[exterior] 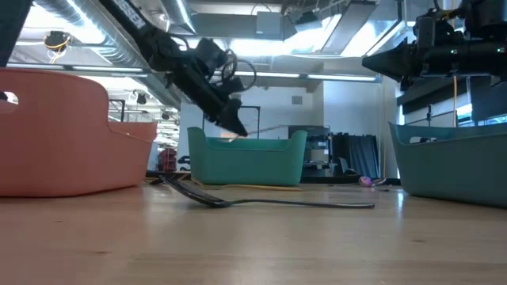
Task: Sort silverware by color (type)
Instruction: Put the gold fork into the green bin
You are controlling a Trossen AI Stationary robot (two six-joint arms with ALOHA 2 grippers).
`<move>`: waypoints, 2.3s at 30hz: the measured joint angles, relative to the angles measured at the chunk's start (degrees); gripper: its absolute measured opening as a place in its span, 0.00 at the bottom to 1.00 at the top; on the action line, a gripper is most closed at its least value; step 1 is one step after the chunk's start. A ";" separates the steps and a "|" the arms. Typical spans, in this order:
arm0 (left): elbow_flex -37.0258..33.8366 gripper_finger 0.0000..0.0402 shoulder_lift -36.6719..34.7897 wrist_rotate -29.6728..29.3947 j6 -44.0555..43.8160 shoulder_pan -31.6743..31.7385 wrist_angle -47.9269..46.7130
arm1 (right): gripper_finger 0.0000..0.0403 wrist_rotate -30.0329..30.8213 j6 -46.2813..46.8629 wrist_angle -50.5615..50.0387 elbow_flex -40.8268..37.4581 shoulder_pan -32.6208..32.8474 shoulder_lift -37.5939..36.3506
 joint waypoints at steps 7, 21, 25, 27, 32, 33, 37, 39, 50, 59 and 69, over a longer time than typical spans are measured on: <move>0.01 0.05 3.96 0.14 -0.03 -0.03 1.02 | 0.05 0.37 -0.02 -0.33 0.00 0.01 0.00; -0.01 0.09 5.75 -0.10 -0.06 -0.01 0.48 | 0.05 0.37 -0.01 -1.41 0.00 0.02 -0.02; -0.01 0.14 5.75 -0.11 0.00 -0.01 0.21 | 0.05 0.35 -0.02 -1.41 0.00 0.02 -0.02; -0.01 0.17 5.73 -0.12 0.01 -0.01 0.25 | 0.05 0.35 -0.02 -1.41 0.00 0.02 -0.02; -0.01 0.21 4.38 -0.55 -0.07 -0.18 0.24 | 0.05 0.35 -0.02 -1.39 0.00 0.02 -0.02; -0.01 0.21 3.63 -0.56 -0.06 -0.36 0.21 | 0.05 0.35 -0.02 -1.39 0.00 0.02 -0.02; -0.01 0.21 -0.05 -0.50 0.03 -2.02 -0.07 | 0.05 0.35 -0.02 -1.38 0.00 0.02 -0.02; -0.01 0.20 -1.91 -0.02 0.03 -3.34 -0.24 | 0.05 0.35 -0.01 -1.39 0.00 0.02 -0.02; 0.01 0.21 -5.46 7.37 1.00 -11.93 -4.91 | 0.05 0.35 -0.02 -1.26 0.00 0.02 -0.02; 0.01 0.21 -5.46 7.09 1.17 -17.04 -11.26 | 0.05 0.33 -0.02 -1.02 0.00 0.02 -0.02; 0.01 0.23 -4.67 6.43 -1.39 -18.19 -13.72 | 0.05 0.35 -0.02 -0.81 0.00 0.02 0.00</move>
